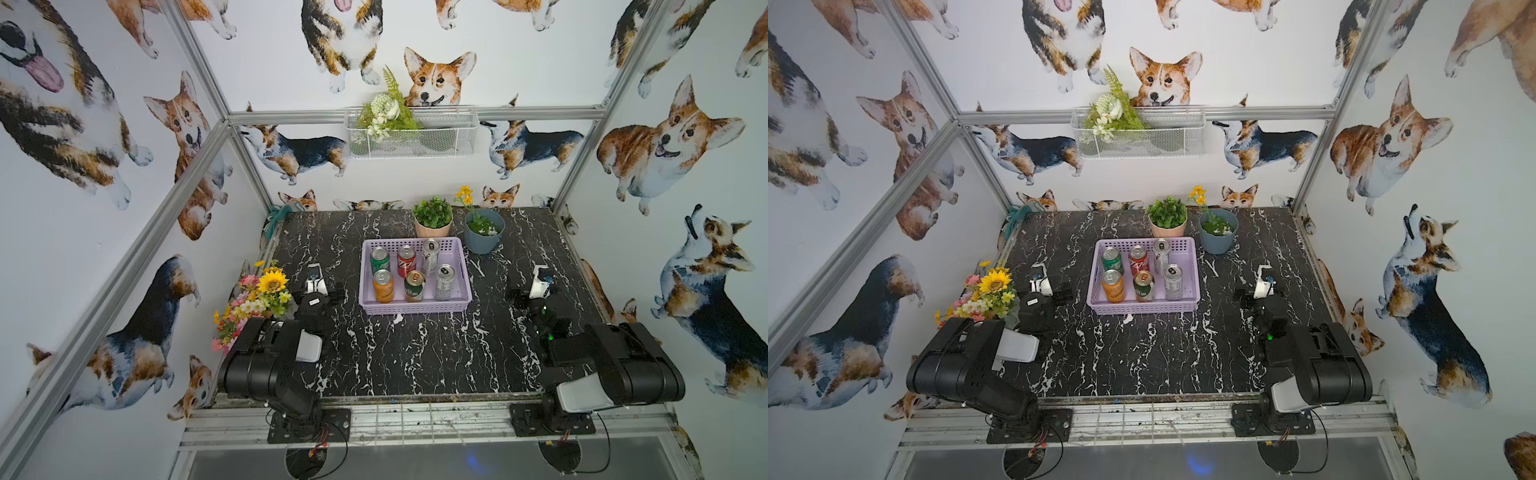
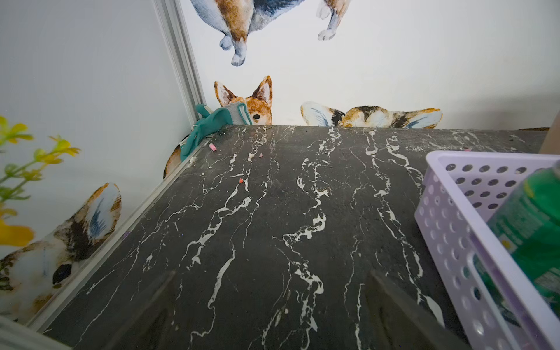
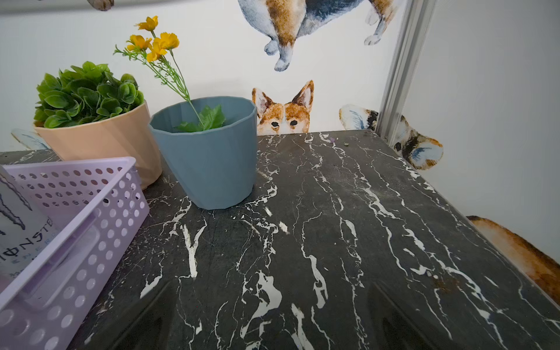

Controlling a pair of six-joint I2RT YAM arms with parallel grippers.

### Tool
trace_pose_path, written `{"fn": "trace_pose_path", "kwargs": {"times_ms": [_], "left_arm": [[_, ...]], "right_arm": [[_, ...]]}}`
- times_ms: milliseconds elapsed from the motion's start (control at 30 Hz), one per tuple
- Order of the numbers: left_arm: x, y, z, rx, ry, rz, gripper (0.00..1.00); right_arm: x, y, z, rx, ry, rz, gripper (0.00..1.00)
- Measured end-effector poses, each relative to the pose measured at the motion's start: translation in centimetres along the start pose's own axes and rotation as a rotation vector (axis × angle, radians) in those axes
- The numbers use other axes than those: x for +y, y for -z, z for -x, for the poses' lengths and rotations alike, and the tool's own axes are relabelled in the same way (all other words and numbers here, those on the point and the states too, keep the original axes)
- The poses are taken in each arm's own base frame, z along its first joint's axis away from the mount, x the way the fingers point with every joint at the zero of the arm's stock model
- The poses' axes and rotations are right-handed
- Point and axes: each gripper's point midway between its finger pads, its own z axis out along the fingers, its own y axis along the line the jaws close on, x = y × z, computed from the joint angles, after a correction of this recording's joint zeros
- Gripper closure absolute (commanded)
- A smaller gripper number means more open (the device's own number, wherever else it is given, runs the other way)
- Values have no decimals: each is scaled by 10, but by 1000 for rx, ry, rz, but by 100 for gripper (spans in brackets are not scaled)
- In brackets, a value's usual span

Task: Take out the drinks from the basket
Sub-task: Pick up the drink from the basket.

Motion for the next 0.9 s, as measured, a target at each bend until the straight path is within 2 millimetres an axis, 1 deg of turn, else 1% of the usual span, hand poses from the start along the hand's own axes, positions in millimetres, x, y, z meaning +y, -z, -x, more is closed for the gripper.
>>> {"fn": "trace_pose_path", "kwargs": {"times_ms": [233, 900], "left_arm": [[-4, 1, 0, 0, -12, -5, 0], [-1, 1, -1, 2, -18, 8, 0]], "right_arm": [[0, 0, 1, -2, 0, 0, 0], [0, 0, 1, -4, 0, 0, 0]]}}
